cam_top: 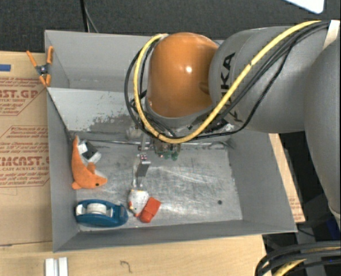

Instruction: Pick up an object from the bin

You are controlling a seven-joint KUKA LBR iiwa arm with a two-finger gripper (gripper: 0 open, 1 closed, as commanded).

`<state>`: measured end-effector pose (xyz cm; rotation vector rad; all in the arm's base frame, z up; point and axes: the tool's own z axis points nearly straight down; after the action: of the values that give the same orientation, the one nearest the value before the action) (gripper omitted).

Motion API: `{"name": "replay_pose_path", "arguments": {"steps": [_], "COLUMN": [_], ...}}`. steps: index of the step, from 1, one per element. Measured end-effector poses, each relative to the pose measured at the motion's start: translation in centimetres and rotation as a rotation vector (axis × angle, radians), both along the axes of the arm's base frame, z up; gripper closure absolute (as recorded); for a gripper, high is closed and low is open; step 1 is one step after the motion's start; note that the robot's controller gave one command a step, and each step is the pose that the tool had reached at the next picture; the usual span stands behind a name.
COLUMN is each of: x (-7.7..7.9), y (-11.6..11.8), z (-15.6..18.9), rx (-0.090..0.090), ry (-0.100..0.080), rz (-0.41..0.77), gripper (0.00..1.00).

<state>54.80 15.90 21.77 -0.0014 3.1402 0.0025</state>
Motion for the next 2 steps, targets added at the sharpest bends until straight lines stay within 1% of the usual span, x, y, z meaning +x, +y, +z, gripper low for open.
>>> {"name": "replay_pose_path", "arguments": {"steps": [1, 2], "x": [-2.7, -5.8], "y": [-1.2, -7.5], "z": [-4.7, -13.1], "rx": [-0.001, -0.001], "ry": [-0.003, 0.003], "rz": [0.1, 0.437], "gripper": [0.0, 1.0]}}
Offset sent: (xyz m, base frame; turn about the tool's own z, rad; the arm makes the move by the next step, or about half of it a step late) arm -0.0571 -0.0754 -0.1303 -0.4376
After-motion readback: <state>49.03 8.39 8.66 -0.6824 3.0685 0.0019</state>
